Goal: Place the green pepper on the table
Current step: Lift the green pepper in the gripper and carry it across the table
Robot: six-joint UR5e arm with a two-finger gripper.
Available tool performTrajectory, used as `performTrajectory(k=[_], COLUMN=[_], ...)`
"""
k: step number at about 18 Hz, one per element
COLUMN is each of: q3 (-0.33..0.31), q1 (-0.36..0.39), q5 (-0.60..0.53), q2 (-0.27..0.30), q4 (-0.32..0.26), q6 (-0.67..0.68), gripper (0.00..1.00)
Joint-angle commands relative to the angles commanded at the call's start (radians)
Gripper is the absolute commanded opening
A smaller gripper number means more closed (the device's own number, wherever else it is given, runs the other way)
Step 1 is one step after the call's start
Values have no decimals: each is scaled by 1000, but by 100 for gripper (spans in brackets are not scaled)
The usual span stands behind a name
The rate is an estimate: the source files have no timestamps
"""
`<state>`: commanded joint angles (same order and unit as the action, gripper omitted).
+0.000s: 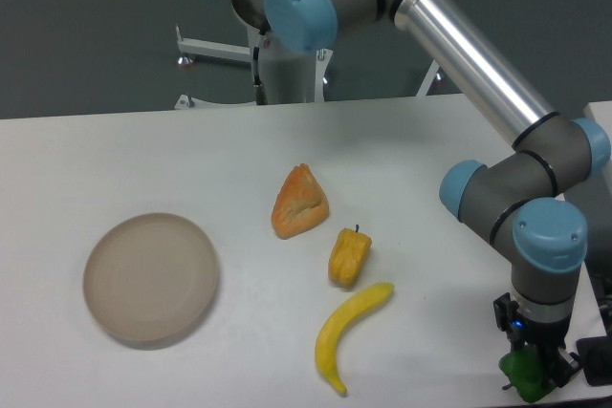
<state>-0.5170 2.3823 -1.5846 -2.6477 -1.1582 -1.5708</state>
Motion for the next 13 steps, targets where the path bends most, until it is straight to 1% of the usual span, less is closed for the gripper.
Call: performTrajectory(k=[4, 7, 9, 13], q3=[-20, -54, -104, -228], q1=[-3, -8, -11, -11], q5=[5, 3, 5, 8], q2=[11, 43, 81, 167], q4=[-3, -50, -60, -61], q6=[0, 8, 9, 12], gripper=[39, 39, 39, 39])
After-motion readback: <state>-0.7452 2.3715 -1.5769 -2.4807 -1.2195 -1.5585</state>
